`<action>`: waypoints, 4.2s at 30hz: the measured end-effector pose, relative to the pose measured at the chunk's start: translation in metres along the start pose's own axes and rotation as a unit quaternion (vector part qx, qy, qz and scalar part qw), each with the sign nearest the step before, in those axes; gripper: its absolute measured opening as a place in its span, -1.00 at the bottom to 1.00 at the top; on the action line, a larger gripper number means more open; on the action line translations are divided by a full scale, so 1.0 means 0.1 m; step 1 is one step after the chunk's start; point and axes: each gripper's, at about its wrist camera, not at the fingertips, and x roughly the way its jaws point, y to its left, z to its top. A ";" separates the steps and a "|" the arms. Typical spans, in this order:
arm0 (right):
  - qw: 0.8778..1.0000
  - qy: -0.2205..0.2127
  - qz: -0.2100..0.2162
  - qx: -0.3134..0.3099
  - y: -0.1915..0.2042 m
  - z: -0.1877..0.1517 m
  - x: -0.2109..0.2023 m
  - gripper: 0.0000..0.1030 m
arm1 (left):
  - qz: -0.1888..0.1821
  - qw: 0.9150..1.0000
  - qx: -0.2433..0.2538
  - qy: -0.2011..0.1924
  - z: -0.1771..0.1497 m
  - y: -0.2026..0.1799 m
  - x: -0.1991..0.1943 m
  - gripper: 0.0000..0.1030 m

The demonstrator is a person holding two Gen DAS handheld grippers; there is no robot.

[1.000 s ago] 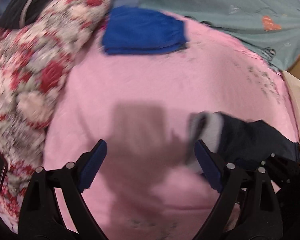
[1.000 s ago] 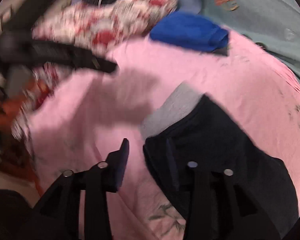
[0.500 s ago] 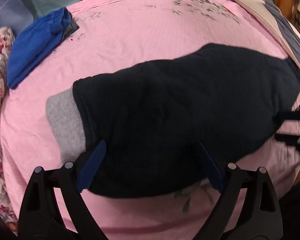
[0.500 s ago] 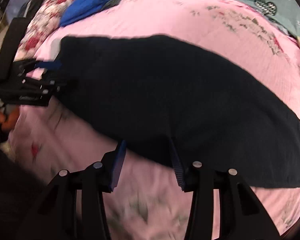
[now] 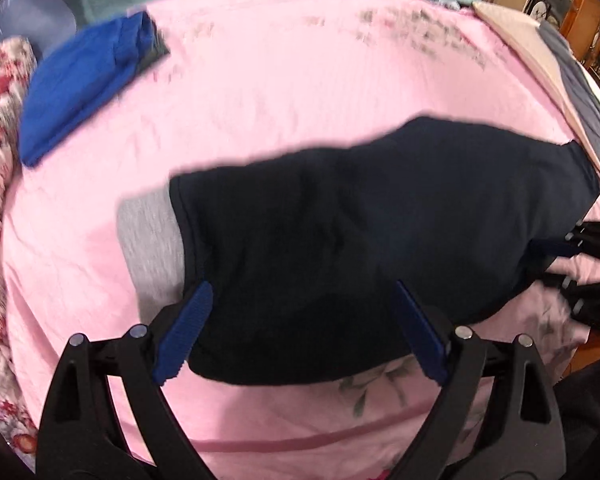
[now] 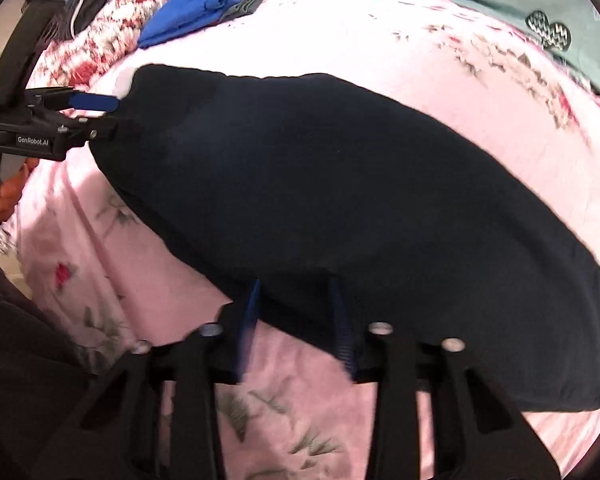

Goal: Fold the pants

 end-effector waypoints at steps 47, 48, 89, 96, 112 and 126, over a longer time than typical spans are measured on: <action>0.908 0.217 0.342 -0.105 -0.79 1.83 0.70 -0.04 | -0.010 0.999 0.044 -0.022 0.31 -1.06 0.53 0.92; 0.901 0.225 0.353 -0.114 -0.78 1.82 0.70 -0.03 | -0.009 0.999 0.043 -0.020 0.33 -1.05 0.54 0.92; 0.947 0.007 0.287 0.143 -1.25 1.05 0.38 0.06 | 0.000 0.999 0.040 -0.009 0.37 -1.10 0.51 0.96; 0.948 -0.060 0.180 0.256 -1.56 0.43 -0.01 0.24 | 0.002 0.999 0.038 -0.003 0.39 -1.12 0.53 0.96; 0.828 -0.132 -0.138 0.527 -3.13 -1.73 -1.24 0.41 | 0.019 1.000 0.012 -0.017 0.37 -1.27 0.58 0.96; 0.830 -0.138 -0.058 0.537 -3.32 -1.83 -1.00 -0.63 | 0.029 0.999 -0.005 -0.017 0.36 -1.15 0.54 0.96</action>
